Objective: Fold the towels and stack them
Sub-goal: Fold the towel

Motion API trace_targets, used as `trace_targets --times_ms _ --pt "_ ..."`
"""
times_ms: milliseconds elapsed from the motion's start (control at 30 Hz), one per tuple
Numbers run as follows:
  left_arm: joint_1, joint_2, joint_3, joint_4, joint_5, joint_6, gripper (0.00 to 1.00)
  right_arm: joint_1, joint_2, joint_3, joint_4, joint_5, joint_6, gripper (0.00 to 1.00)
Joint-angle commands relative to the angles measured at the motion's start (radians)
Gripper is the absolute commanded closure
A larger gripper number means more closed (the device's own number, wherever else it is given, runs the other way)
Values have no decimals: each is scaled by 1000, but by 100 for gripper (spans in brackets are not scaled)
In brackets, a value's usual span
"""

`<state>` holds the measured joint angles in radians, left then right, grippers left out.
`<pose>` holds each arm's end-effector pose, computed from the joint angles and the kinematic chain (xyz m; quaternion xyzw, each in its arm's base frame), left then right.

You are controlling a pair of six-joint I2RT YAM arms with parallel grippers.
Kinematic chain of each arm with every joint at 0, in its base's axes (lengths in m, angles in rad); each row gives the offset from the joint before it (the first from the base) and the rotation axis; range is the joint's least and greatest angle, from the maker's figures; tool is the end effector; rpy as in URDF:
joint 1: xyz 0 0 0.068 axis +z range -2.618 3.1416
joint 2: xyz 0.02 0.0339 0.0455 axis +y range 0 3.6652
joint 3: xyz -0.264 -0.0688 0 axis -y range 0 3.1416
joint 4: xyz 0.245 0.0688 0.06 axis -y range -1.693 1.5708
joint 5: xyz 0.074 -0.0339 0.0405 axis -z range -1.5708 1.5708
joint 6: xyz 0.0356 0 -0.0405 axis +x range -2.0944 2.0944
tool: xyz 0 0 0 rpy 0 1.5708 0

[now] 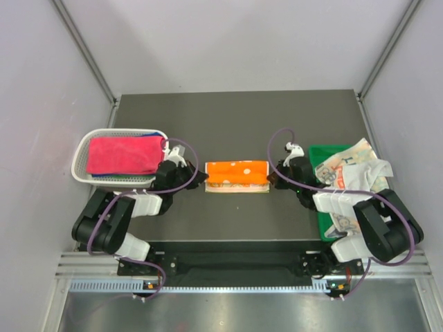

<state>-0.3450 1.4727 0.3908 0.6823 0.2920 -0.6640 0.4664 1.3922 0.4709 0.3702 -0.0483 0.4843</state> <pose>0.2429 -0.0982 0.1461 -0.0516 0.8268 -0.3705 0.4201 0.2336 0.1195 0.1571 -0.0040 0.8726 0.2420 0.4242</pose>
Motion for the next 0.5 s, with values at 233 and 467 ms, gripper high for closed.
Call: trace_targets --times_ms 233,467 --pt "-8 -29 -24 -1 35 -5 82 32 -28 -20 61 -7 30 86" --pt "-9 -126 17 -196 3 23 73 34 -100 -12 -26 28 25 75"
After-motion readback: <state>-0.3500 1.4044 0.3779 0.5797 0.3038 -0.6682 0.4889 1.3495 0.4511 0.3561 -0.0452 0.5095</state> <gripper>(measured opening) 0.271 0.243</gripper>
